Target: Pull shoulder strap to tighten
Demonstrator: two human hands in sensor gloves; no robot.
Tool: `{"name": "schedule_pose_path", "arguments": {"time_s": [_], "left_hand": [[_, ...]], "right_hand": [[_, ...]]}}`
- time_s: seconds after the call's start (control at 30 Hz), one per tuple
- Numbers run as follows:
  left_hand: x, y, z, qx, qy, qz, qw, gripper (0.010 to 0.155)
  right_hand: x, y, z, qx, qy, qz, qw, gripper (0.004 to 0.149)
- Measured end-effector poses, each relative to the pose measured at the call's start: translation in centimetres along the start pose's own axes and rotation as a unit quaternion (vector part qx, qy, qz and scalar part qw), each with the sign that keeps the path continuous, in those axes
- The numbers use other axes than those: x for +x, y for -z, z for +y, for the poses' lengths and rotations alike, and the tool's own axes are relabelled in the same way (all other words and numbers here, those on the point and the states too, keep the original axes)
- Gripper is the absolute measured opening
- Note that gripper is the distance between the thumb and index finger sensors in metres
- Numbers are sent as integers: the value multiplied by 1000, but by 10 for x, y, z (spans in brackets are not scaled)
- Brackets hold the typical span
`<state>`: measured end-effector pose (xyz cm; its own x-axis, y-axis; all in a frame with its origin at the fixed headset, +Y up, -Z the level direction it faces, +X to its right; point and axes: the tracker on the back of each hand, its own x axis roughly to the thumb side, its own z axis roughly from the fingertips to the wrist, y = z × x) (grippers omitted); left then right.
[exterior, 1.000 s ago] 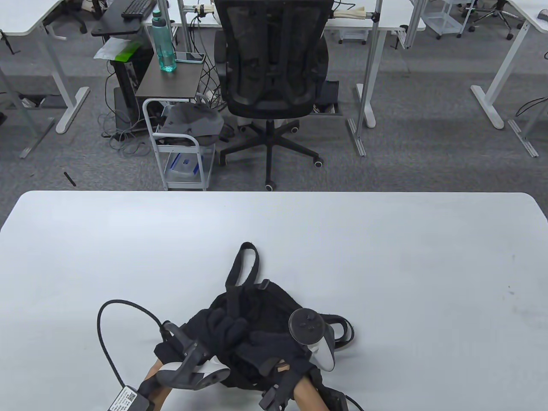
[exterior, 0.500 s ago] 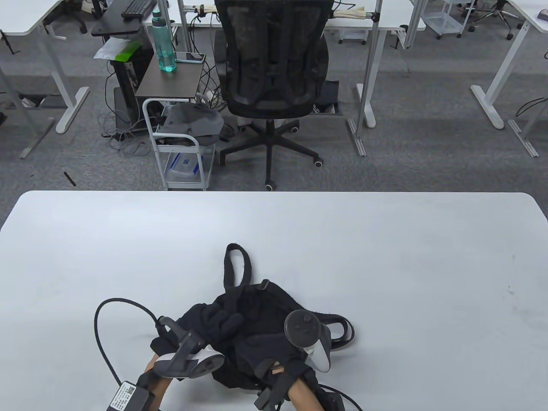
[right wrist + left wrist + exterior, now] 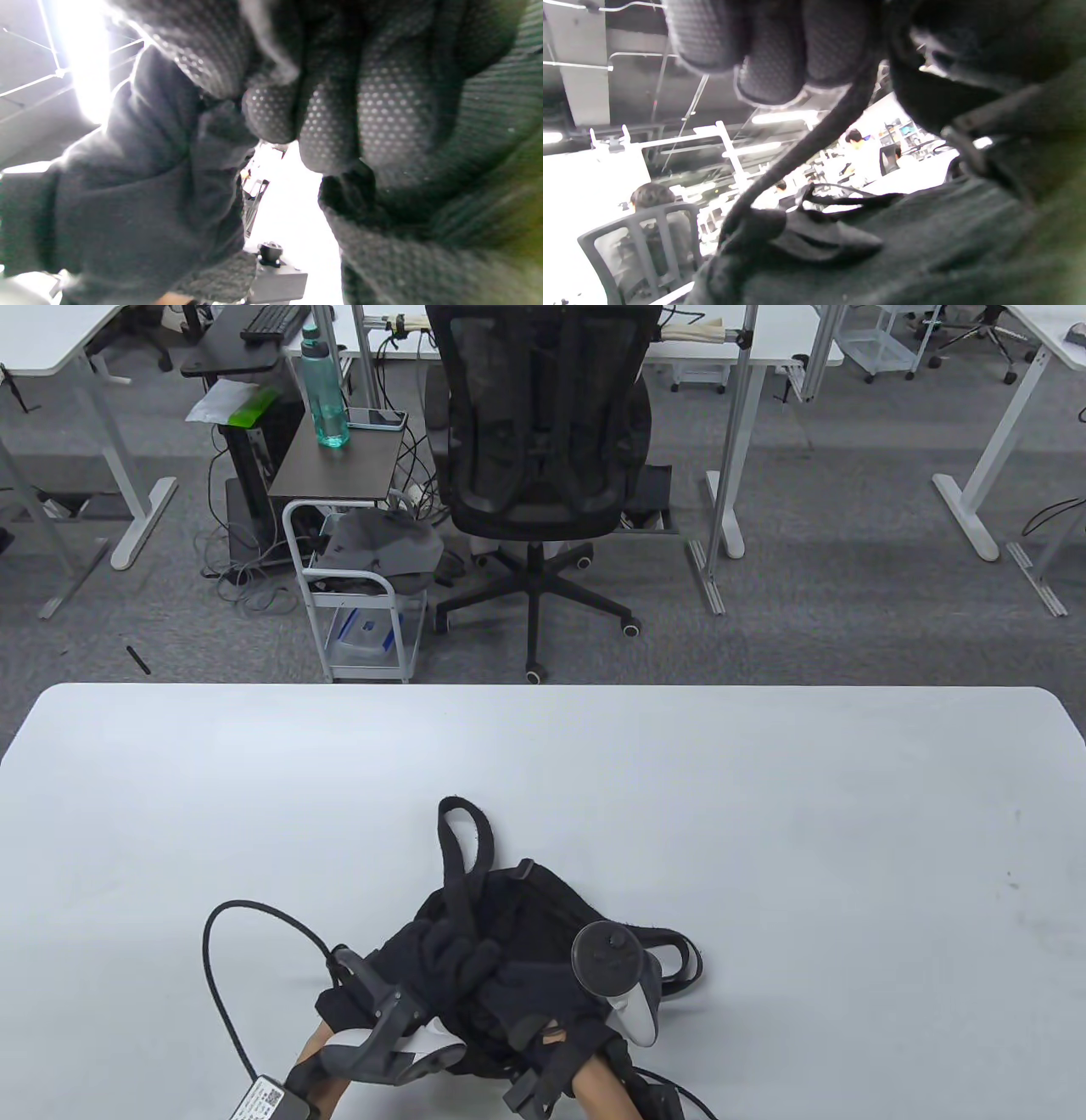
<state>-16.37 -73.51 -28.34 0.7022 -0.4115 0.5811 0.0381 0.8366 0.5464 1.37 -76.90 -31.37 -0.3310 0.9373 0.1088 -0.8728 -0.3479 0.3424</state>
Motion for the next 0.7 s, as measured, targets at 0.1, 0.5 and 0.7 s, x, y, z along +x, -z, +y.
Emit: {"name": "schedule_pose_path", "arguments": {"time_s": [0.1,0.5,0.7], "left_hand": [[-7,3,-2,-4,5,19,1000,65],[-26,3,3,4,40,51,998,65],[-22,0,0,-8,31,47,998,64]], "right_hand": [[1,0,0,-1,-2,2,1000,38],[5,0,-5,44,32,16,998,37],[1,-2,-6,30,31,18,999,42]]}}
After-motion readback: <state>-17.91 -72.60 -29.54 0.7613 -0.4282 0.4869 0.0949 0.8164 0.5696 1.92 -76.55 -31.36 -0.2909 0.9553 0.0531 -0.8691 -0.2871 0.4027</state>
